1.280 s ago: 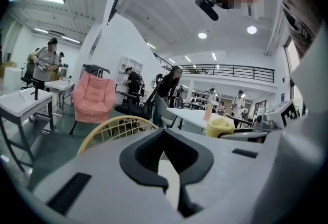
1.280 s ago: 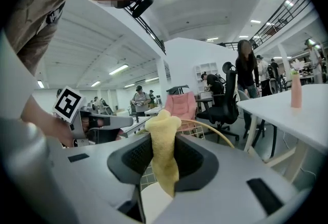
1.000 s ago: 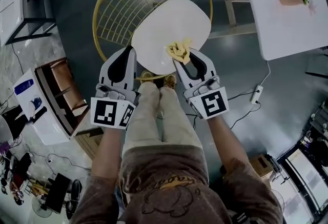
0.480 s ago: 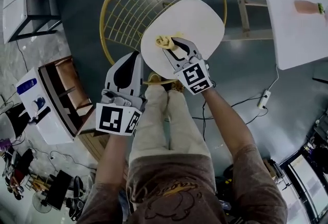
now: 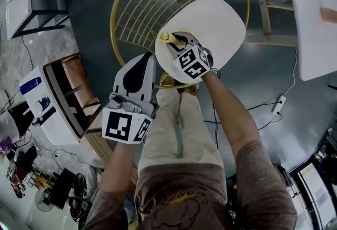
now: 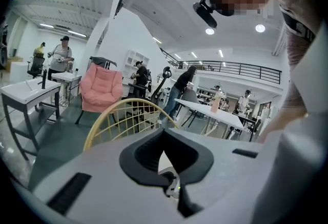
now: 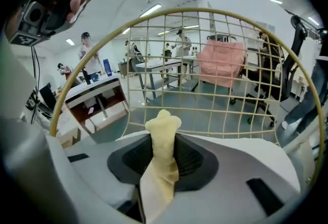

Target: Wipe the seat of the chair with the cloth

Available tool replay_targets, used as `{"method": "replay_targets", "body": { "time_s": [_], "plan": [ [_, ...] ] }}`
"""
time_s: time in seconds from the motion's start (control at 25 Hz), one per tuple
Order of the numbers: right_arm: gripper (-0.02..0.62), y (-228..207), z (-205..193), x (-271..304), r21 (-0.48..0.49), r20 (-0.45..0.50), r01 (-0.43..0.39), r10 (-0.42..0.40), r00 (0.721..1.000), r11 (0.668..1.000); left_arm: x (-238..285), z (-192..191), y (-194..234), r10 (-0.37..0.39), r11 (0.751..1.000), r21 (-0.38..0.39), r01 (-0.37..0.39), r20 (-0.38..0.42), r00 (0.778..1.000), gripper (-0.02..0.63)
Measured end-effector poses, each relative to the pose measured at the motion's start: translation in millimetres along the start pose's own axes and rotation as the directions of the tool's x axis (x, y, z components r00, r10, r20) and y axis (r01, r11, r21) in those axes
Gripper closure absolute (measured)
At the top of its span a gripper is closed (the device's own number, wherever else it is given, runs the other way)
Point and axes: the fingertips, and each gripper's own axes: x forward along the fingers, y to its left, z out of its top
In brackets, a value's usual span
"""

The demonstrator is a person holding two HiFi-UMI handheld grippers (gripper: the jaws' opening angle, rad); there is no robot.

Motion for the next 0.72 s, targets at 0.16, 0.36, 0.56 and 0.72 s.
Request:
{"method": "replay_targets", "body": {
  "time_s": [0.16,0.36,0.56,0.72],
  "plan": [
    [0.471,8.9,-8.2,15.5,0.005,-0.047,-0.06,0.06,0.997,0.998,2.7,-1.2,6.0,0.001,1.0,0.001,-0.001,-0.004,1.0,0.597],
    [0.466,15.9,-14.9,20.2,0.061,-0.075,-0.119,0.123,0.99,0.991,7.9,-2.5,8.5,-0.002,1.0,-0.006,0.002,-0.007,1.0,0.597],
    [0.466,22.7,-20.8,15.4,0.061,-0.107,-0.183,0.188,0.976,0.981,13.6,-4.5,6.4,-0.008,1.0,-0.01,0.008,-0.009,1.0,0.597],
    [0.466,30.4,-32.1,4.8,0.061,-0.131,-0.229,0.235,0.963,0.971,15.8,-7.1,4.4,-0.015,1.0,-0.008,0.015,-0.012,1.0,0.597]
  ]
}}
